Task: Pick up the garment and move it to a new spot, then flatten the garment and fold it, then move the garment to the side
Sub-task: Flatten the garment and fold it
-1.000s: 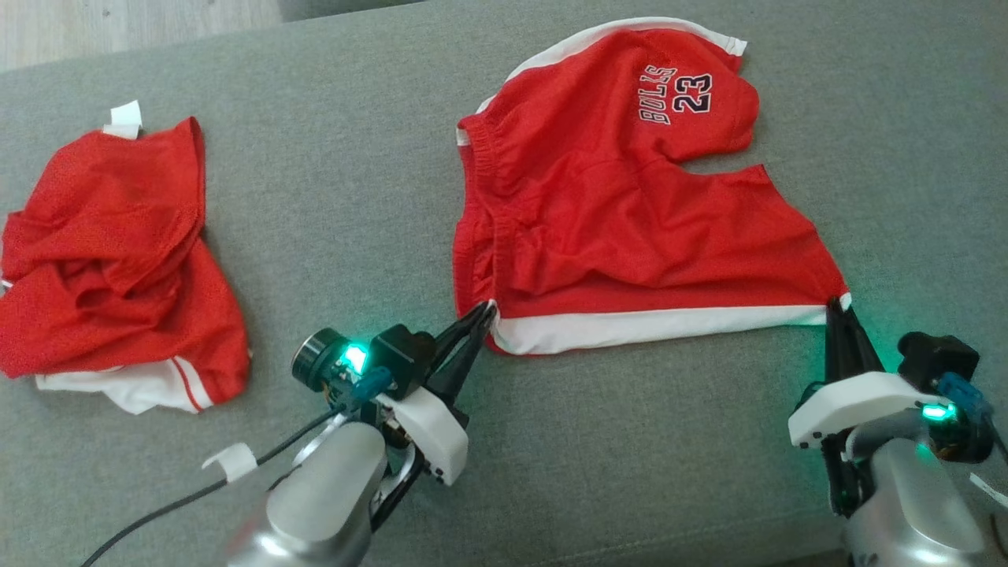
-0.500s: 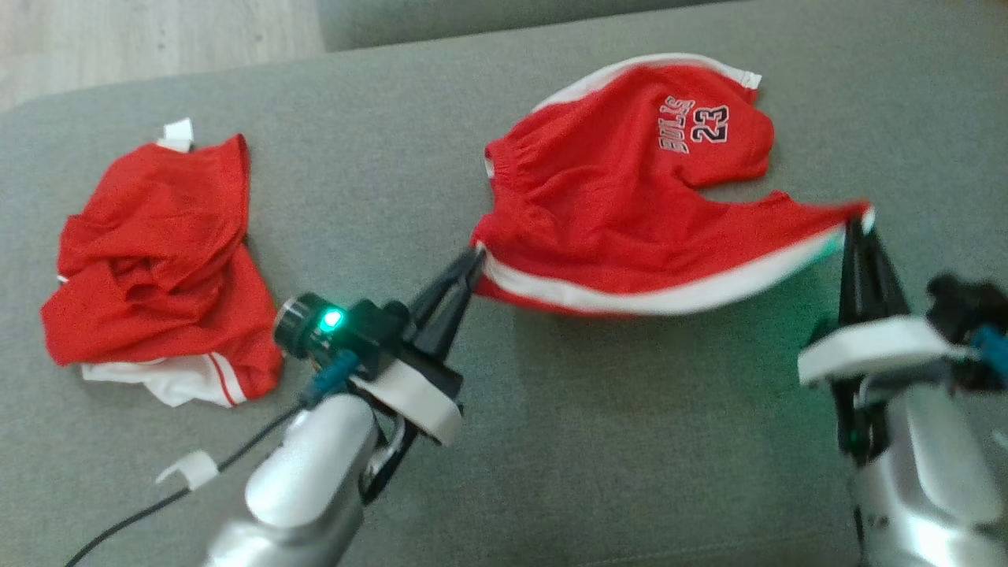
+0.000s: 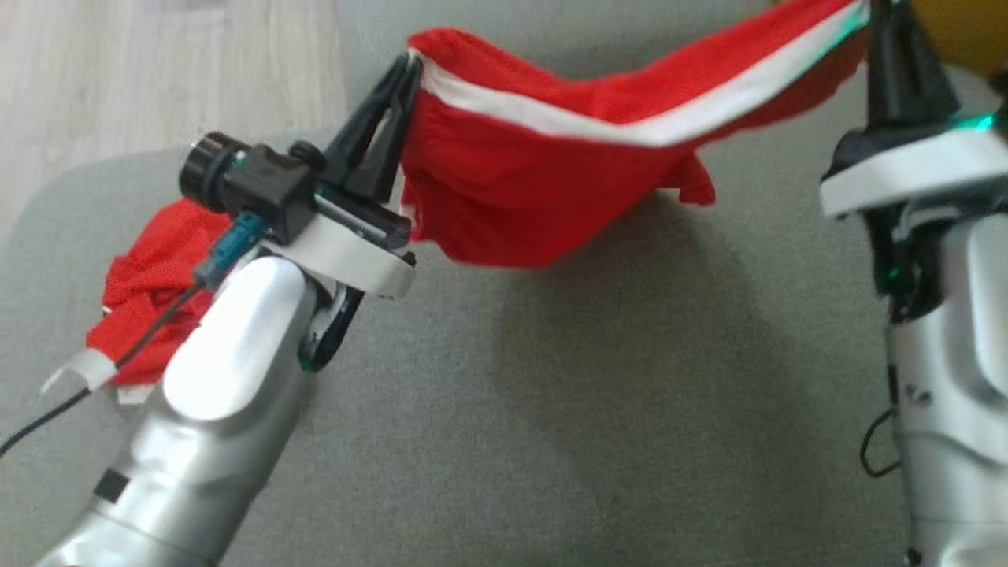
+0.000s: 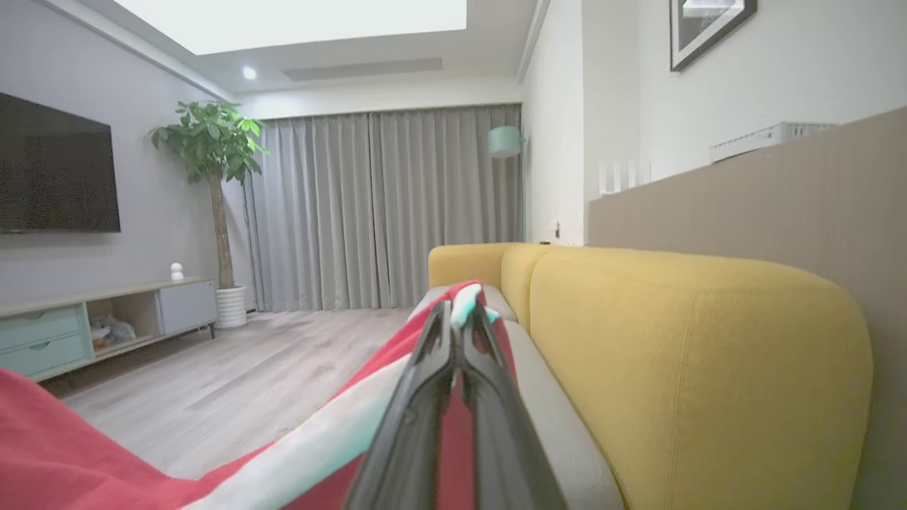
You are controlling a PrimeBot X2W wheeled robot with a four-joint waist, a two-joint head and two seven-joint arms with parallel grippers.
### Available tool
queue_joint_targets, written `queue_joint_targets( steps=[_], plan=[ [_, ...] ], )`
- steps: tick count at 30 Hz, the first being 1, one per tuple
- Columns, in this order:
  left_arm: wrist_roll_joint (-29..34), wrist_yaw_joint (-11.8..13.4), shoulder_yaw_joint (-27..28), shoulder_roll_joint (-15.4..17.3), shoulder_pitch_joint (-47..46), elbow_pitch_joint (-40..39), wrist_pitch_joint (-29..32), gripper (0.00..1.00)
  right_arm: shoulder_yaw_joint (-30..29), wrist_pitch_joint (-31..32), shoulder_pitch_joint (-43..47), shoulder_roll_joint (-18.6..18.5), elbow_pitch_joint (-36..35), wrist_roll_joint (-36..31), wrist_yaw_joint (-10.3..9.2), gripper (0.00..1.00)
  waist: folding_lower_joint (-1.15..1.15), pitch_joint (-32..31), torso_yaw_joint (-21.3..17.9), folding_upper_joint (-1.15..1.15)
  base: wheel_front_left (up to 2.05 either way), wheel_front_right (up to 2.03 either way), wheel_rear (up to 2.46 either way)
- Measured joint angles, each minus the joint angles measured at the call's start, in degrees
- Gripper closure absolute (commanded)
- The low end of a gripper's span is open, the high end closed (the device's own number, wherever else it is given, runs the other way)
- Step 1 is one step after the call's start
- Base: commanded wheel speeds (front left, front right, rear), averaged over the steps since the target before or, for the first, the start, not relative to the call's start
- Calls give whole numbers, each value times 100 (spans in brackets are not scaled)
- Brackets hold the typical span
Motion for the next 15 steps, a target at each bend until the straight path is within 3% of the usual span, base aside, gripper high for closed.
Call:
queue_joint_targets(
  steps=[8,15],
  plan=[
    [-425,7,144,247,280,-737,561,100,-119,728,297,-160,-579,189,0,100,0,-233,86,0,0,0,0],
    [-599,-43,101,751,864,-1362,1187,100,-96,1262,1010,-356,-1106,263,0,100,0,98,150,0,0,0,0]
  ],
)
